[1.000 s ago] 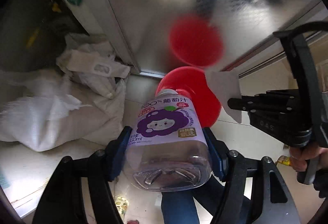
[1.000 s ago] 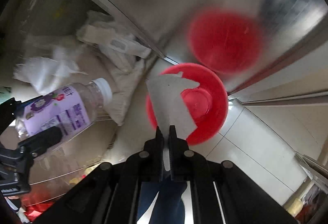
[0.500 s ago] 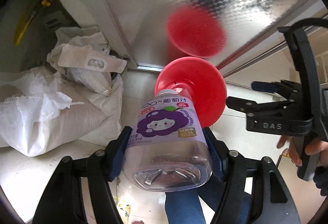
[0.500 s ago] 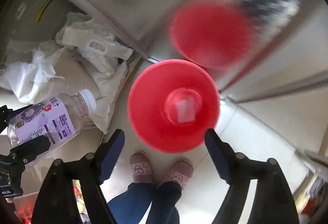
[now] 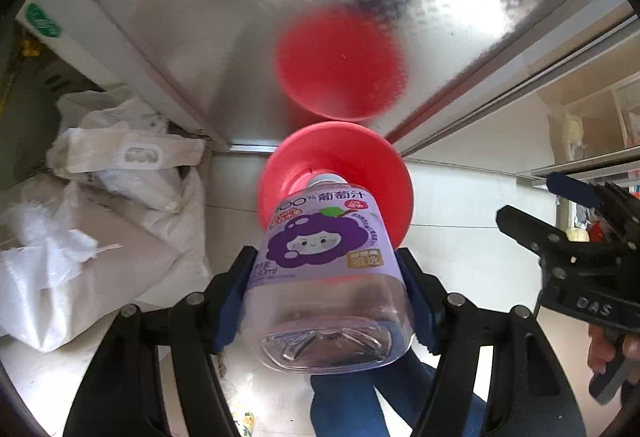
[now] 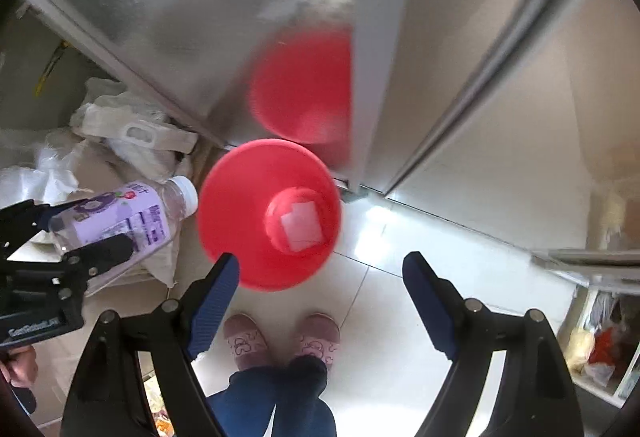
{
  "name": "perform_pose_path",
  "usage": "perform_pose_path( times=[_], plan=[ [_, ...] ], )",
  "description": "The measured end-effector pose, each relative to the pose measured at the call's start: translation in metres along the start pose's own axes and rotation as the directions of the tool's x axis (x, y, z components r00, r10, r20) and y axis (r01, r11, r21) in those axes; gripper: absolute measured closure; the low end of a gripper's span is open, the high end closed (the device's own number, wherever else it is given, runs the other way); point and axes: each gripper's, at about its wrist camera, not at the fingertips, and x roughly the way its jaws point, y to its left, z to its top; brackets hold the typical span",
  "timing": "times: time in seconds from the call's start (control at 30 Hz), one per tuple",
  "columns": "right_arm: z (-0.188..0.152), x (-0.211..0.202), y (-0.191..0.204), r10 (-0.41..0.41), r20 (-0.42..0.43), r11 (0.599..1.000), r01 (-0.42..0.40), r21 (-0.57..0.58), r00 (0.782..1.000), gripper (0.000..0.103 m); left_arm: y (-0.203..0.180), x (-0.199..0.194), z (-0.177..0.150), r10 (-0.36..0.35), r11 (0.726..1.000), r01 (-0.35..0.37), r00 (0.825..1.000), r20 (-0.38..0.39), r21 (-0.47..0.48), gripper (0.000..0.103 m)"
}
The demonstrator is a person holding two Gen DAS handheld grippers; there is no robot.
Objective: Collect trash
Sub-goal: 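Open the right tool over the bin while the left tool drops the bottle in, then raise both open tools back up to the counter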
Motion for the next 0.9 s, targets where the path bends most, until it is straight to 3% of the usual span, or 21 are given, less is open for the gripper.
perform_pose_path(
  times=[0.07,0.2,0.53,0.6,0.83,0.9],
  plan=[
    [-0.003,0.000,-0.009,-0.016,-0.005,0.999,0.017,0.042,1.000,0.021,-0.004,0.015,0.003,-0.010,1.000,0.010,1.000,-0.014,0.014,0.036],
    [-0.009,0.009,-0.026,0.044,0.000,0.993,-0.043,0.114,0.999,0.021,-0.011,0.046,0.011,0.002,1.000,0.000,0.999,-0.043,0.027,0.036],
    [-0.017,0.026,-0.021,0.010,-0.040,0.995,-0.006,0.099,0.999,0.021,-0.023,0.070,0.023,0.048,0.996,-0.044,0.997,-0.056,0.082,0.035],
    [-0.017,0.021,-0.024,0.012,-0.035,0.993,-0.008,0.114,0.999,0.021,-0.024,0.066,0.025,0.046,0.996,-0.040,0.996,-0.072,0.081,0.035],
    [-0.012,-0.015,-0.020,0.030,-0.004,0.992,-0.029,0.125,1.000,0.021,-0.025,0.017,0.028,0.016,0.995,-0.014,1.000,-0.020,0.099,0.035],
    [-0.010,-0.030,-0.018,0.033,0.008,0.991,-0.034,0.126,0.999,0.021,-0.026,0.002,0.028,0.020,0.996,-0.019,1.000,-0.007,0.090,0.030]
  ],
)
